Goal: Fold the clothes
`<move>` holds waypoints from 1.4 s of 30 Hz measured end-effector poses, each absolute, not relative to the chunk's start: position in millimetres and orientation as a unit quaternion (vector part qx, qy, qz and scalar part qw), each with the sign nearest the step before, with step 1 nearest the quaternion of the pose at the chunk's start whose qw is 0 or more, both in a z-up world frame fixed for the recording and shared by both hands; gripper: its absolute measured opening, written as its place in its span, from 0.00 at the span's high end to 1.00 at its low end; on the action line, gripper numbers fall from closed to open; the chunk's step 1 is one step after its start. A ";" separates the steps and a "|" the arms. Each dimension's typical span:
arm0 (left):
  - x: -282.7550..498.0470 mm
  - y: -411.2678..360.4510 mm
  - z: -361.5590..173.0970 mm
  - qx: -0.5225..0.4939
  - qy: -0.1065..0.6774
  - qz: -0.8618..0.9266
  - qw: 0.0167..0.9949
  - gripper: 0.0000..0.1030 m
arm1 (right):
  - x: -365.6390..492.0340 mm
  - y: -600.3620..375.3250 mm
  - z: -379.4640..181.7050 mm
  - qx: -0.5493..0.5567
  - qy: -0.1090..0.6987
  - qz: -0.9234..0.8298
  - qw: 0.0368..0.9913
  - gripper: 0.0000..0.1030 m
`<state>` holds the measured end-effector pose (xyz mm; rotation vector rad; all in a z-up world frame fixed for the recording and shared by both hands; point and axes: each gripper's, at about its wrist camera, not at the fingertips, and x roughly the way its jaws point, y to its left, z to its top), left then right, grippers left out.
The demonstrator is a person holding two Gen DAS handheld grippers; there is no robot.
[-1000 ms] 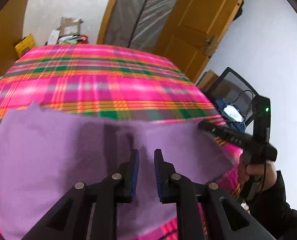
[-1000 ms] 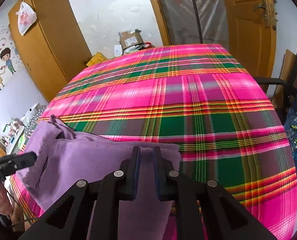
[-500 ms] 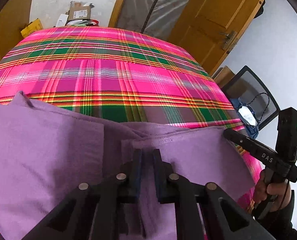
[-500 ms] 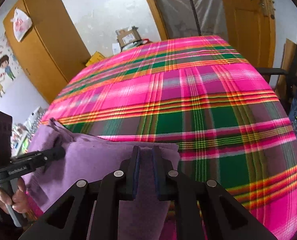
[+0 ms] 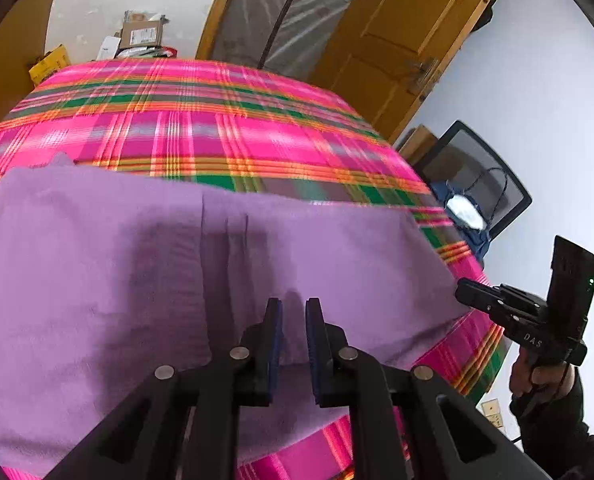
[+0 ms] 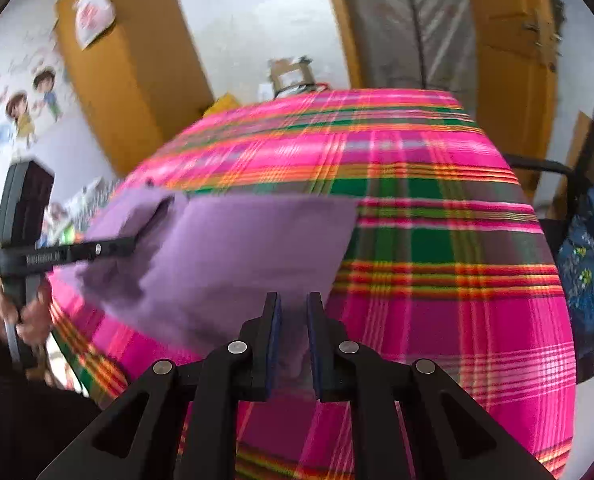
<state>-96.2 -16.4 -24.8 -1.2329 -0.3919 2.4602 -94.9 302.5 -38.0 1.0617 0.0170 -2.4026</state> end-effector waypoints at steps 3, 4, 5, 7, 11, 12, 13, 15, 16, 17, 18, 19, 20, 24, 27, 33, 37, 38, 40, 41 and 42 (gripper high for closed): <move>-92.9 -16.1 -28.3 -0.439 -0.135 0.869 0.183 0.88 | -91.5 293.9 -47.7 0.404 0.054 -0.881 0.240 0.87; -91.8 -16.1 -29.4 -0.440 -0.134 0.869 0.183 0.88 | -90.5 293.3 -47.4 0.403 0.058 -0.881 0.239 0.87; -90.7 -16.0 -30.6 -0.441 -0.132 0.869 0.184 0.88 | -90.9 293.1 -47.2 0.405 0.061 -0.880 0.238 0.87; -88.5 -15.9 -32.9 -0.442 -0.130 0.868 0.186 0.88 | -91.0 292.6 -47.2 0.409 0.066 -0.879 0.237 0.87; -86.6 -15.6 -37.9 -0.444 -0.124 0.866 0.192 0.88 | -87.7 290.4 -48.1 0.412 0.080 -0.877 0.235 0.87; -86.1 -15.3 -38.3 -0.443 -0.121 0.867 0.192 0.88 | -87.4 290.3 -49.0 0.413 0.081 -0.876 0.236 0.87; -85.5 -14.9 -38.7 -0.441 -0.119 0.868 0.193 0.88 | -89.3 292.4 -50.1 0.415 0.076 -0.875 0.239 0.87; -83.9 -13.6 -38.1 -0.440 -0.112 0.870 0.193 0.88 | -93.7 297.5 -50.0 0.423 0.057 -0.872 0.241 0.87; -83.5 -13.4 -37.1 -0.440 -0.112 0.870 0.193 0.88 | -94.7 297.2 -47.9 0.424 0.053 -0.872 0.239 0.87; -83.1 -14.2 -36.0 -0.442 -0.113 0.869 0.193 0.88 | -94.1 295.7 -45.5 0.421 0.055 -0.874 0.237 0.87; -82.5 -14.3 -33.9 -0.441 -0.115 0.869 0.193 0.88 | -93.4 294.3 -43.2 0.418 0.057 -0.875 0.236 0.87; -81.6 -14.8 -32.3 -0.440 -0.115 0.870 0.193 0.88 | -92.6 293.3 -40.8 0.414 0.056 -0.877 0.236 0.87; -80.8 -15.6 -30.7 -0.438 -0.115 0.871 0.192 0.88 | -92.3 292.5 -38.1 0.409 0.051 -0.879 0.238 0.87; -79.3 -15.8 -31.9 -0.438 -0.113 0.870 0.195 0.88 | -94.2 286.4 -36.1 0.406 0.047 -0.878 0.249 0.87; -78.4 -14.9 -35.3 -0.442 -0.113 0.868 0.195 0.88 | -97.8 281.8 -45.8 0.425 0.058 -0.870 0.242 0.87; -76.6 -22.6 -26.1 -0.431 -0.122 0.874 0.190 0.88 | -100.9 283.3 -35.1 0.404 0.034 -0.884 0.233 0.87; -77.8 -37.3 -18.0 -0.415 -0.135 0.882 0.177 0.88 | -109.1 288.6 -31.5 0.395 0.001 -0.891 0.223 0.75; -78.7 -39.7 -16.7 -0.413 -0.136 0.884 0.173 0.88 | -112.3 287.5 -31.6 0.395 -0.001 -0.892 0.219 0.74; -80.8 -44.8 -14.3 -0.409 -0.140 0.886 0.166 0.88 | -118.4 285.2 -31.6 0.395 -0.004 -0.894 0.211 0.74; -81.3 -48.5 -13.2 -0.407 -0.143 0.888 0.162 0.88 | -120.4 284.4 -31.7 0.394 -0.009 -0.895 0.210 0.74; -81.6 -54.7 -11.0 -0.402 -0.146 0.890 0.155 0.88 | -122.8 283.5 -31.1 0.393 -0.017 -0.895 0.211 0.74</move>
